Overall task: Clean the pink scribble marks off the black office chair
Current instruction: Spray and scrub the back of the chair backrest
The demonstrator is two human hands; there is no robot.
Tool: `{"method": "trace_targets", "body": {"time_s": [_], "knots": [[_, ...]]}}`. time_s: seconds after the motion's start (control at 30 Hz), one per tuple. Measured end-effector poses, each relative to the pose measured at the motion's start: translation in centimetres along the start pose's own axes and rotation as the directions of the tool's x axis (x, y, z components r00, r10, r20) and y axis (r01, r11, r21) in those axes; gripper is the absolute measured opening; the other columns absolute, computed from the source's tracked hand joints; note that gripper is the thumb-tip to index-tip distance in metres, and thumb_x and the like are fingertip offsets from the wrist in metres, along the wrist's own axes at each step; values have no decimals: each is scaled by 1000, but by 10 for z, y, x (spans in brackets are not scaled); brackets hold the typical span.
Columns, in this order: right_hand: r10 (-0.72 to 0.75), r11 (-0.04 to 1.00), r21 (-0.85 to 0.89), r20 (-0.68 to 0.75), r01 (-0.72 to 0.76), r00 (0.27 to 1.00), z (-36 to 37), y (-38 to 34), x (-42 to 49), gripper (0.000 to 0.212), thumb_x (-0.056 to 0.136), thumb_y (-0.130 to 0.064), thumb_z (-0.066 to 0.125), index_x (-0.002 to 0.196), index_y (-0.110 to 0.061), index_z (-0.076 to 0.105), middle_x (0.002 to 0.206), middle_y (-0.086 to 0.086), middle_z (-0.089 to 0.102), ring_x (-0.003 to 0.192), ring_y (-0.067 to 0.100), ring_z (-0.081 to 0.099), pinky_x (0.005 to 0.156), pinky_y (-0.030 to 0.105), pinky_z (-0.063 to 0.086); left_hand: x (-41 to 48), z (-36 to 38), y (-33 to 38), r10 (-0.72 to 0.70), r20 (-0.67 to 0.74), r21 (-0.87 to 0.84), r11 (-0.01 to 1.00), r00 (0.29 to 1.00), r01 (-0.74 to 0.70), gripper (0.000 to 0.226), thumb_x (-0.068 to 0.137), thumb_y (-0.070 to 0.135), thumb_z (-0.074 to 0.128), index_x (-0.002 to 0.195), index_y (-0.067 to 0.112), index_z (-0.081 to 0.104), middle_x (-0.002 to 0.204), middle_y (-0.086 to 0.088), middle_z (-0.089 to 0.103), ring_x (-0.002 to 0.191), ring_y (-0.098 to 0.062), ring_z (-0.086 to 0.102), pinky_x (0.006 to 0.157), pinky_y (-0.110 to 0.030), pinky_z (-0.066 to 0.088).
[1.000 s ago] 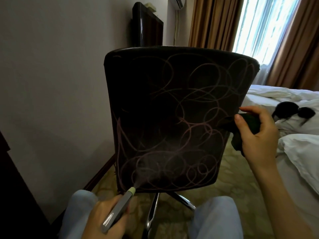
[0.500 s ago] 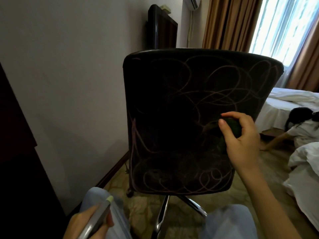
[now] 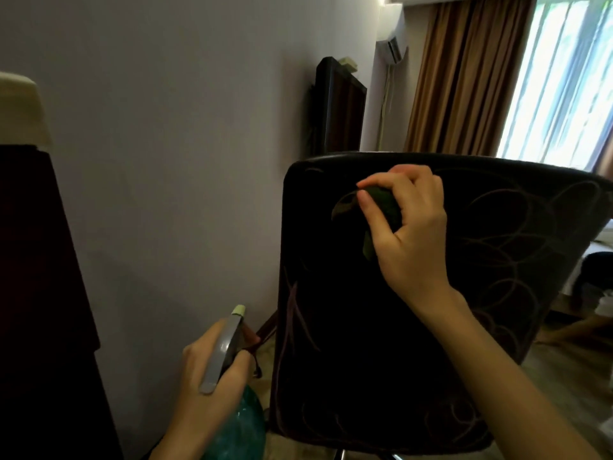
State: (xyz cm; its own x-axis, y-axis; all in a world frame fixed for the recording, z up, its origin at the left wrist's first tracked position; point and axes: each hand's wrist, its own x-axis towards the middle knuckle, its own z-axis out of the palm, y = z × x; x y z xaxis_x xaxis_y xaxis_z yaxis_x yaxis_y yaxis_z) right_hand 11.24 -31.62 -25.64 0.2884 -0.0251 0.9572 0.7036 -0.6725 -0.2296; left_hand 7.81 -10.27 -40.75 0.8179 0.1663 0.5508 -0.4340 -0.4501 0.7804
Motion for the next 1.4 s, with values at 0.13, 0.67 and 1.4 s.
{"method": "trace_targets", "body": {"time_s": [0.13, 0.67, 1.4], "knots": [[-121, 990, -84, -98, 113, 988, 30, -2, 37, 18, 89, -20, 58, 98, -7, 67, 101, 13, 55, 100, 19, 44, 90, 9, 29, 39, 11, -12, 7, 6, -11, 1000, 1000, -7, 31, 82, -13, 58, 86, 18, 63, 70, -20, 57, 59, -28, 50, 55, -41, 43], [-480, 788, -422, 35, 449, 876, 90, 37, 57, 15, 87, -24, 62, 89, -10, 68, 99, 11, 64, 101, 25, 40, 77, 34, 31, 124, 61, -45, 91, 14, -153, 984, 996, -87, 14, 75, 16, 52, 77, 7, 62, 56, -6, 54, 49, -24, 43, 43, -25, 32], [-268, 788, -485, 286, 380, 920, 73, 93, -79, 32, 82, -27, 50, 114, -22, 48, 120, 9, 38, 108, 31, 38, 83, 48, 34, 104, 75, -40, 76, 48, -127, 989, 996, -70, 18, 74, 15, 48, 81, 7, 63, 72, -19, 61, 66, -38, 56, 57, -51, 45]]}}
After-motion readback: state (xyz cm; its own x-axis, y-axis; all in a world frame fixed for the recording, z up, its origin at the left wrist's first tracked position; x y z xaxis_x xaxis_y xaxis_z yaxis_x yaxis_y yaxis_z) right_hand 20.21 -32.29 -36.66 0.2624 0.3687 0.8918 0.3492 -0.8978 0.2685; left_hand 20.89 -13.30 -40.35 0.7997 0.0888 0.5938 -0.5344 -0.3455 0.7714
